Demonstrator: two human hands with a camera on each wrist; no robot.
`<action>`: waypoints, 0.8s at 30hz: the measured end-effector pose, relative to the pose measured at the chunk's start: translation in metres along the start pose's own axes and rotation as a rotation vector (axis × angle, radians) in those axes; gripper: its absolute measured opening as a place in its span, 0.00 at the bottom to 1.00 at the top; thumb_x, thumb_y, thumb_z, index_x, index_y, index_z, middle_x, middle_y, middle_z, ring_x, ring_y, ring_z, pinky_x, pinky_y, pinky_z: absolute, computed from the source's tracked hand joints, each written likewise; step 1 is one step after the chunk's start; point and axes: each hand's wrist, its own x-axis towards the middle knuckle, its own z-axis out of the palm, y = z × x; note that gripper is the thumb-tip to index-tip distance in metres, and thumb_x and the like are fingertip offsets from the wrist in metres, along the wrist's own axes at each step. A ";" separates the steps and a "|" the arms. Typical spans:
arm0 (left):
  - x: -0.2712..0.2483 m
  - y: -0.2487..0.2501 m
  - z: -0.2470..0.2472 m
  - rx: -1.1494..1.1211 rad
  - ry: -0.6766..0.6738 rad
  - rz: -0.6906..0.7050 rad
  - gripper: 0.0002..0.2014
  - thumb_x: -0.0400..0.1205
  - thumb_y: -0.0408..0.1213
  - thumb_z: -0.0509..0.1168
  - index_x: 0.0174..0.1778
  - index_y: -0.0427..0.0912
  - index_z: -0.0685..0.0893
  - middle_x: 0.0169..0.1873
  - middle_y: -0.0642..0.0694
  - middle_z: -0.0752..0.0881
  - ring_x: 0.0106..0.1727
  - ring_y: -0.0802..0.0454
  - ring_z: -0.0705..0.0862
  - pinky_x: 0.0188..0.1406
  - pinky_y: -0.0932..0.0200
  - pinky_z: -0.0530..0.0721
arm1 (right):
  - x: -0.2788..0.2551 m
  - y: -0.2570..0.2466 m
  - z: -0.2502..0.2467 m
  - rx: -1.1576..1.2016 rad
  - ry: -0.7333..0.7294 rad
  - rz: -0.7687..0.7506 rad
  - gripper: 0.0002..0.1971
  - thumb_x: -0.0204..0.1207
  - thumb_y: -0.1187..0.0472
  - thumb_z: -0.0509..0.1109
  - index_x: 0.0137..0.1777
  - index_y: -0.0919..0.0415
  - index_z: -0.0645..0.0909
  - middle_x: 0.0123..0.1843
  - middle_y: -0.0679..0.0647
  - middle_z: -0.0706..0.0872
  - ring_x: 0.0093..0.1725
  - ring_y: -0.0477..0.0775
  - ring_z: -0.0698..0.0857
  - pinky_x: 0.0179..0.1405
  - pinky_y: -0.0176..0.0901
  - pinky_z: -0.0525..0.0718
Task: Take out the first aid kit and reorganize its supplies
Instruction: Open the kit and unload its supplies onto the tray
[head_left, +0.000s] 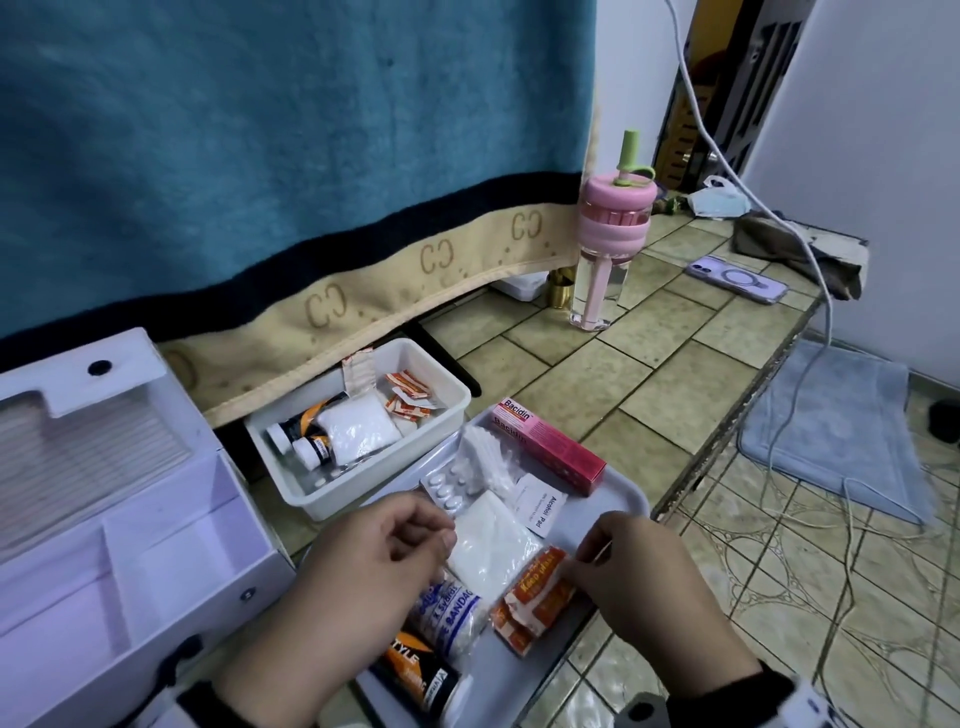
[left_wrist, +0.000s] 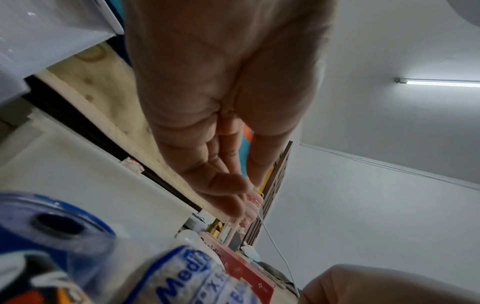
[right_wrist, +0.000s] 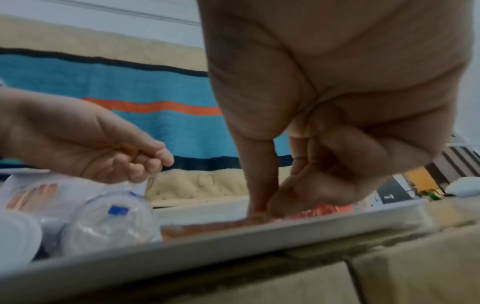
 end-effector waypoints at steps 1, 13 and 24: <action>-0.002 -0.001 -0.003 -0.004 0.009 0.001 0.11 0.77 0.31 0.70 0.35 0.54 0.88 0.31 0.49 0.88 0.32 0.55 0.86 0.36 0.57 0.83 | -0.002 -0.001 0.000 -0.045 0.002 -0.007 0.10 0.68 0.47 0.74 0.34 0.49 0.77 0.35 0.45 0.85 0.40 0.48 0.84 0.32 0.39 0.76; -0.075 -0.009 -0.105 0.058 0.368 -0.054 0.12 0.75 0.36 0.72 0.36 0.62 0.86 0.33 0.53 0.88 0.31 0.57 0.84 0.31 0.65 0.80 | -0.034 -0.152 -0.048 0.024 -0.384 -0.645 0.14 0.69 0.39 0.71 0.43 0.47 0.80 0.30 0.46 0.83 0.27 0.38 0.78 0.27 0.30 0.72; -0.124 -0.064 -0.222 0.836 0.522 -0.196 0.23 0.78 0.25 0.50 0.61 0.55 0.77 0.59 0.55 0.78 0.62 0.50 0.79 0.56 0.53 0.77 | -0.054 -0.318 0.041 -0.313 -0.587 -1.212 0.27 0.78 0.49 0.67 0.74 0.58 0.69 0.70 0.60 0.73 0.67 0.61 0.77 0.66 0.48 0.77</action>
